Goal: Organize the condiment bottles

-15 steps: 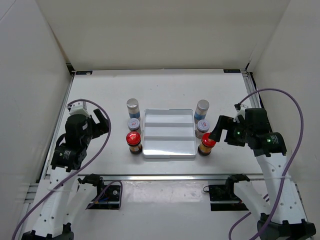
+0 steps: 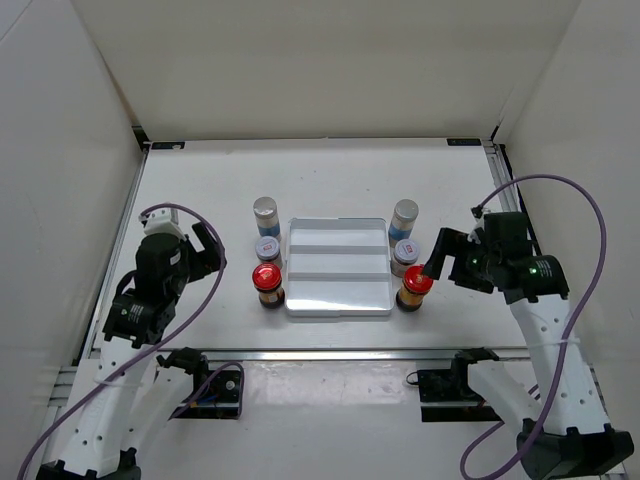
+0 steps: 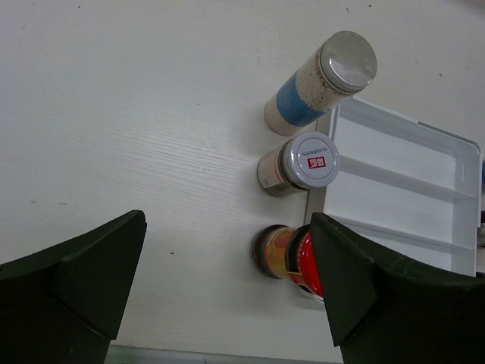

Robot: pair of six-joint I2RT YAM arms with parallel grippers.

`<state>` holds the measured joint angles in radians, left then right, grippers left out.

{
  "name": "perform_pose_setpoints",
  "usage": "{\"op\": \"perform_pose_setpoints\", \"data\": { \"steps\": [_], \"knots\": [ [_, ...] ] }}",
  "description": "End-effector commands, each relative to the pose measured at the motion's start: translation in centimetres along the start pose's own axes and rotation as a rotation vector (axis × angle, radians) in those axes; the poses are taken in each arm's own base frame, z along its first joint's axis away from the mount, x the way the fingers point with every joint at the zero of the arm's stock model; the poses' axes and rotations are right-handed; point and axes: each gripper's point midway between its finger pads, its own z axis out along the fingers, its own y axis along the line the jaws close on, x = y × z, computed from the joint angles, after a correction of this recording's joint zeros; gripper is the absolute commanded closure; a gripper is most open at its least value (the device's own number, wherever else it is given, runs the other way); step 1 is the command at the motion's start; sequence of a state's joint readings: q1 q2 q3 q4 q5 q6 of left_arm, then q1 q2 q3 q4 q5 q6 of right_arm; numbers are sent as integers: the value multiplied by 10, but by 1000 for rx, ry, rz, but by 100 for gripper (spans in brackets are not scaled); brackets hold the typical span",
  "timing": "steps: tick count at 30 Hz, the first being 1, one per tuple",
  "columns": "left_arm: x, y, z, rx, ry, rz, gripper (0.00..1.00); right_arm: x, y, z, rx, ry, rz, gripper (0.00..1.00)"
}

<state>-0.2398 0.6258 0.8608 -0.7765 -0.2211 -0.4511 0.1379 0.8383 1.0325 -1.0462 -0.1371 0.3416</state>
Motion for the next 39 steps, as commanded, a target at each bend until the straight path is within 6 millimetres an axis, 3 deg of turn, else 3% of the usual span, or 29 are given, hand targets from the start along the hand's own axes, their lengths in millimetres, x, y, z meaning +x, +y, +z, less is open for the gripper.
{"op": "perform_pose_setpoints", "data": {
  "steps": [1,8,14,19,22,26,29,30,33,35,39],
  "knots": [
    [0,3,4,-27,-4,-8,0,-5,3,-3,33,-8,9,0],
    [2,4,3,-29,5,-6,0,11,10,22,69,97,-27,0],
    [0,5,2,-36,-9,-8,0,8,9,43,175,97,-65,0],
    [-2,7,0,-41,-21,-10,0,22,12,69,223,189,-105,3],
    [-3,8,0,-49,-25,-10,0,26,9,77,272,196,-117,14],
    [-2,9,2,-53,-17,1,0,30,12,84,280,199,-125,38],
    [-2,9,2,-53,-17,1,0,25,10,73,318,155,-132,57],
    [-2,9,2,-53,-17,1,0,21,10,62,324,122,-138,68],
    [-2,9,2,-53,-17,1,0,-1,29,33,281,-8,-173,84],
    [-2,9,2,-53,-17,1,0,-14,51,17,215,-80,-199,90],
    [-1,9,3,-57,-9,3,0,-22,83,7,138,-125,-240,95]
  ]
}}
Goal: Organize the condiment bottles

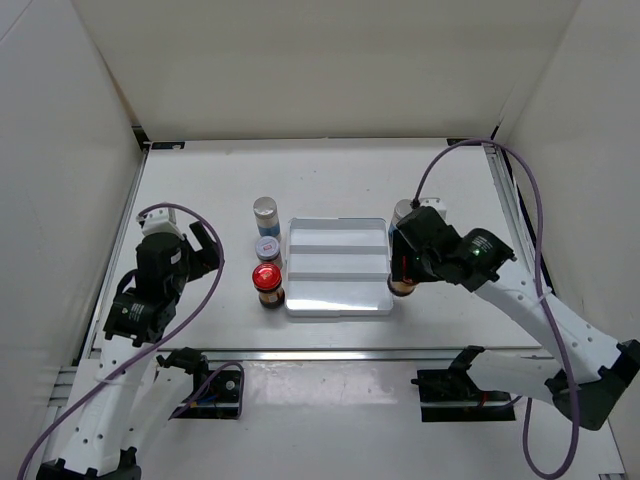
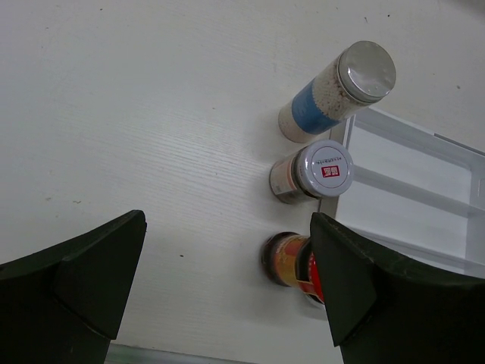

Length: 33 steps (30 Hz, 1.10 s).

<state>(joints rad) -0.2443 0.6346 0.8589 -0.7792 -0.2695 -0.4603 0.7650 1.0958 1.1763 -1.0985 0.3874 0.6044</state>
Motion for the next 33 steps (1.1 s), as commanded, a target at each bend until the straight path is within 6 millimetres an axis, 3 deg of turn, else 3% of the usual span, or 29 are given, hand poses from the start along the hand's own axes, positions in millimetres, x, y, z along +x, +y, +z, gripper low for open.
{"op": "perform_pose_setpoints", "data": {
  "steps": [1,4,10,15,21,24,25,28,29,33],
  "knots": [
    [0,2,1,-11,-1,7,0,-37,29,-21,-76,-154,22,95],
    [1,0,1,-3,3,-2,0,-39,57,-13,-133,-153,-21,97],
    [4,-1,4,-3,23,3,0,-46,83,20,-130,-158,-37,99],
    [8,-3,7,6,48,17,0,-29,89,48,-87,-66,-58,99],
    [16,-16,10,74,105,49,0,-11,85,65,-55,0,-23,88],
    [20,-34,6,177,141,76,0,-4,86,67,-62,23,-7,77],
    [21,-44,4,237,150,87,0,-3,83,70,-51,29,-3,58],
    [20,-65,-7,377,136,104,0,0,83,69,-53,43,4,22],
    [22,-69,-9,408,139,104,0,-3,79,65,-39,35,12,3],
    [36,-90,-15,514,178,149,0,-25,70,35,-60,-81,56,0]
  ]
}}
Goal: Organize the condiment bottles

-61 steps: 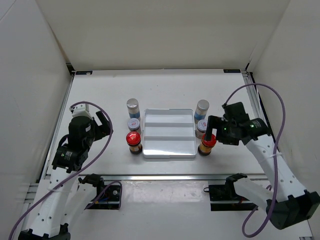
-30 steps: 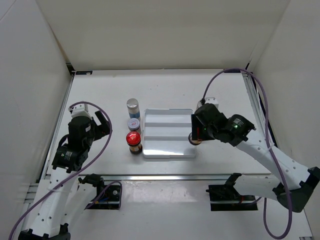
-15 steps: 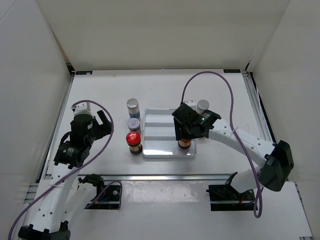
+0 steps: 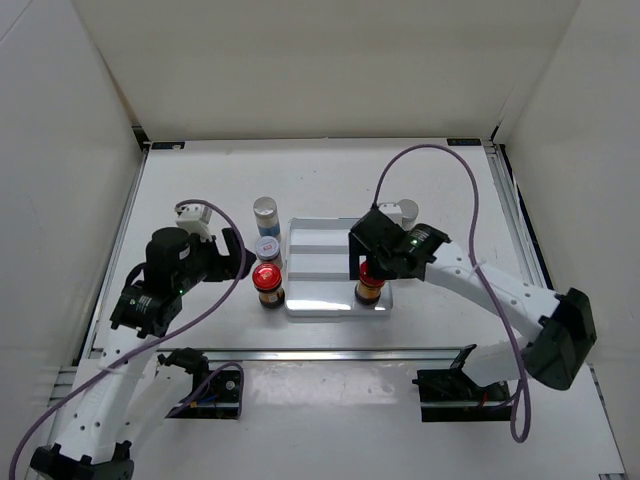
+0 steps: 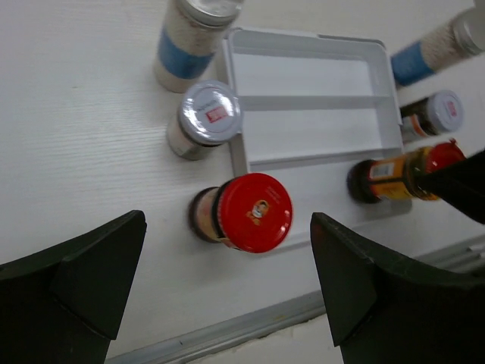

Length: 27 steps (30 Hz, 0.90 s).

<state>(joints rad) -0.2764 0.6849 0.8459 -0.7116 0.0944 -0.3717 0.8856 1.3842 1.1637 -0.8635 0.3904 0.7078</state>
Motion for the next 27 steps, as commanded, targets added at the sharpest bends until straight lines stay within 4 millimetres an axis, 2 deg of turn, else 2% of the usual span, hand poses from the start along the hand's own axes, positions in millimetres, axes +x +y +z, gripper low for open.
{"op": "perform_pose_setpoints", "data": {
  "steps": [1,3,4,8,11,17,21,27],
  "knots": [
    [9,-32,4,160,47,60,0,-30,-5,-39,-43,-157,82,0],
    [19,-40,9,186,93,88,0,-36,-11,-49,-49,-200,86,0],
    [26,-40,16,181,131,90,0,-42,-12,-62,-76,-233,89,0],
    [39,-37,31,159,207,87,0,-48,-19,-80,-105,-289,73,0],
    [37,-29,38,100,207,71,0,-48,-25,-88,-115,-318,76,0],
    [48,-21,49,57,264,69,0,-40,-36,-87,-99,-329,70,0],
    [66,-22,62,71,364,64,0,-35,-42,-83,-78,-321,64,0],
    [78,-26,65,82,413,100,5,-34,-56,-84,-8,-326,65,0]
  ]
}}
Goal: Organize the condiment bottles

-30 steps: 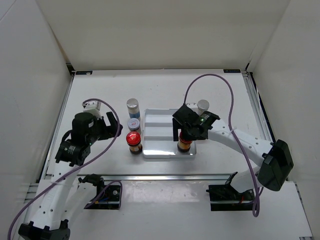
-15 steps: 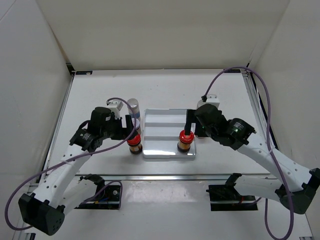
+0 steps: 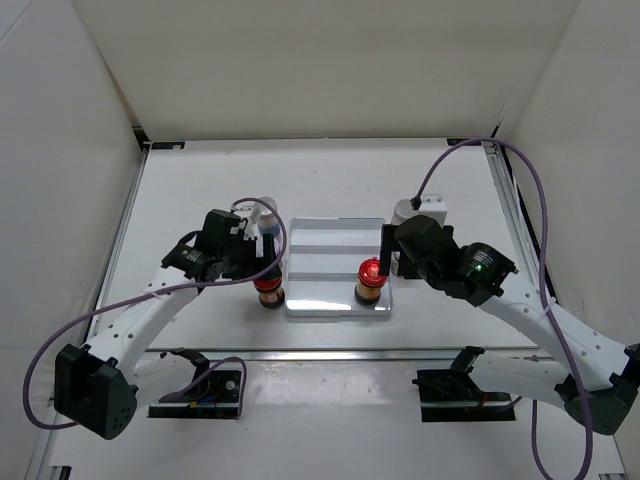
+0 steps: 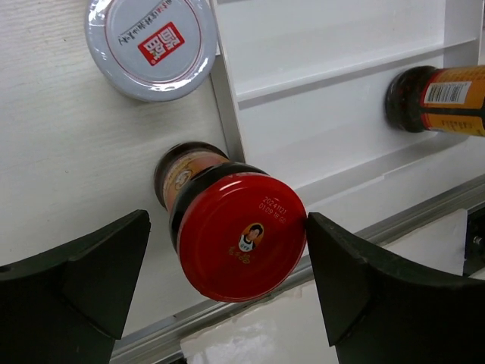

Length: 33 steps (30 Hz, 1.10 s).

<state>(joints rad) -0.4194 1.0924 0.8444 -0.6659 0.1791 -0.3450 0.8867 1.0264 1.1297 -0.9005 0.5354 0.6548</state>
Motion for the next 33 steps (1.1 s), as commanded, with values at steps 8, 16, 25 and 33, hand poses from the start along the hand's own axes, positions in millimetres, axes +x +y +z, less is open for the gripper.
{"op": "perform_pose_setpoints", "data": {
  "steps": [8,16,25,33],
  "knots": [
    [-1,-11,-4,22,0,53,39,-5,-24,-10,86,-52,-6,0],
    [-11,-16,-17,34,-59,62,70,-2,-31,-12,94,-60,4,0],
    [-12,-11,-19,3,-61,60,50,2,-37,-13,105,-61,0,0],
    [-7,-11,-16,1,-38,63,14,8,-39,-10,115,-49,0,0]
  ]
}}
